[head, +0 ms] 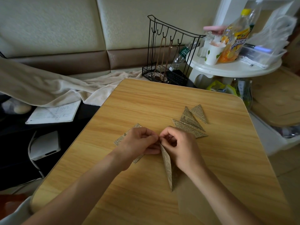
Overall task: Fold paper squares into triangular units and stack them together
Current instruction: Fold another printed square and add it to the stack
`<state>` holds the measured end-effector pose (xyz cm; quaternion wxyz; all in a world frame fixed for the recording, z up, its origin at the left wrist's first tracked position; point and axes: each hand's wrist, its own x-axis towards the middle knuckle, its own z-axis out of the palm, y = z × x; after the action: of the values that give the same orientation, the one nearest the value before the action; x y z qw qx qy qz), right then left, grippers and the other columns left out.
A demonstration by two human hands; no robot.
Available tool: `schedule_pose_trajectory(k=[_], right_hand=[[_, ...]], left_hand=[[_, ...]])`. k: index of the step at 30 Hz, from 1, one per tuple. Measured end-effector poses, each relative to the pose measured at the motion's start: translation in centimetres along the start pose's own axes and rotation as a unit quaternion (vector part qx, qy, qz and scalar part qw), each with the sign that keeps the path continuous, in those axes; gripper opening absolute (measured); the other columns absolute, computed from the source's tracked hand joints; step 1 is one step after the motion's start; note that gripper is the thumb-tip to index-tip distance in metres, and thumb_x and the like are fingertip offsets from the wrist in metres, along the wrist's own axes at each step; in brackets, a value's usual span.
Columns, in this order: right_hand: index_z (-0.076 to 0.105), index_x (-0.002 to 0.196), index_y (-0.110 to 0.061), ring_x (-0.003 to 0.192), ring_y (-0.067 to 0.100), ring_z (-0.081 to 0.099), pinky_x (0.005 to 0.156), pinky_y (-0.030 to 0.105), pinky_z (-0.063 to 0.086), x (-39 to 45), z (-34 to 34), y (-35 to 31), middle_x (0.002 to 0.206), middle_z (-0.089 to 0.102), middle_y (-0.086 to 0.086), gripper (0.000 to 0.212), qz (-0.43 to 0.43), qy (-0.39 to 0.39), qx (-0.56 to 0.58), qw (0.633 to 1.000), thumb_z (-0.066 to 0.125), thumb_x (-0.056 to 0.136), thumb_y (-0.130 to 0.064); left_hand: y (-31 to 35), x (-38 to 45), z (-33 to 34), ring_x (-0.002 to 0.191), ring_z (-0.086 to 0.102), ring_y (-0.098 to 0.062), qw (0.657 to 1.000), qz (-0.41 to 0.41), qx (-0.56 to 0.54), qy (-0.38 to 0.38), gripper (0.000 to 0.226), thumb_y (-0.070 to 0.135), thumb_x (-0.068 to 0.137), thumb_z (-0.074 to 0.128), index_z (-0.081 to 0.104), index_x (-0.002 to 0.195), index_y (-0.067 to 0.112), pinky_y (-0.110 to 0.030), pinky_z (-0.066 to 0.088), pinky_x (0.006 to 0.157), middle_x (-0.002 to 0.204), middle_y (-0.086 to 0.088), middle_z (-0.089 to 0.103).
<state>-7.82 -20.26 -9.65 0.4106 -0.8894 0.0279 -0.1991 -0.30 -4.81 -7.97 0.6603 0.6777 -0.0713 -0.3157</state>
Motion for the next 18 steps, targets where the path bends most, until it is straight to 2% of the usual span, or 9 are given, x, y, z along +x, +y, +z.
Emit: schedule_pose_trajectory(k=[5,10,13,16,18], right_hand=[[0.075,0.092,-0.015,0.073,0.012,0.062,0.065,0.037,0.049,-0.23,-0.43,-0.51,0.082,0.069,-0.004,0.010,-0.063,-0.009,-0.036,0.997,0.068,0.095,-0.009],[0.078,0.101,-0.011,0.077,0.016,0.066,0.068,0.038,0.052,-0.22,-0.48,-0.32,0.090,0.072,0.000,0.017,-0.089,-0.024,-0.050,0.995,0.065,0.096,-0.002],[0.079,0.099,-0.016,0.080,0.012,0.067,0.071,0.037,0.052,-0.09,-0.28,0.04,0.090,0.073,-0.004,0.019,-0.061,-0.026,-0.012,0.998,0.065,0.096,-0.004],[0.081,0.098,-0.023,0.086,0.005,0.071,0.079,0.034,0.056,0.05,-0.21,0.35,0.092,0.076,-0.014,0.021,-0.003,-0.017,0.031,0.999,0.067,0.094,-0.006],[0.081,0.098,-0.026,0.085,0.004,0.072,0.078,0.032,0.057,0.09,-0.16,0.42,0.092,0.077,-0.017,0.022,0.030,-0.030,0.053,0.998,0.069,0.094,-0.008]], left_hand=[[0.06,0.07,-0.29,0.075,0.074,-0.019,1.000,0.004,-0.005,0.012,0.007,-0.002,0.096,0.065,0.067,0.098,-0.007,-0.029,0.063,0.073,0.074,-0.009,0.072],[0.13,0.13,-0.36,0.079,0.075,-0.020,0.999,-0.001,-0.016,0.030,0.013,0.007,0.097,0.066,0.069,0.099,-0.005,-0.028,0.063,0.073,0.079,-0.010,0.074],[0.15,0.11,-0.48,0.081,0.074,-0.022,0.999,-0.001,-0.022,0.030,0.015,0.006,0.095,0.069,0.067,0.103,-0.007,-0.032,0.064,0.076,0.084,-0.014,0.072],[0.15,0.12,-0.64,0.072,0.073,-0.015,1.000,0.003,-0.006,0.030,0.011,-0.001,0.094,0.068,0.066,0.104,-0.007,-0.025,0.061,0.067,0.079,-0.012,0.069],[0.14,0.13,-0.66,0.069,0.072,-0.014,0.999,0.010,0.020,0.036,0.008,-0.002,0.094,0.067,0.067,0.102,-0.003,-0.023,0.059,0.064,0.078,-0.011,0.068]])
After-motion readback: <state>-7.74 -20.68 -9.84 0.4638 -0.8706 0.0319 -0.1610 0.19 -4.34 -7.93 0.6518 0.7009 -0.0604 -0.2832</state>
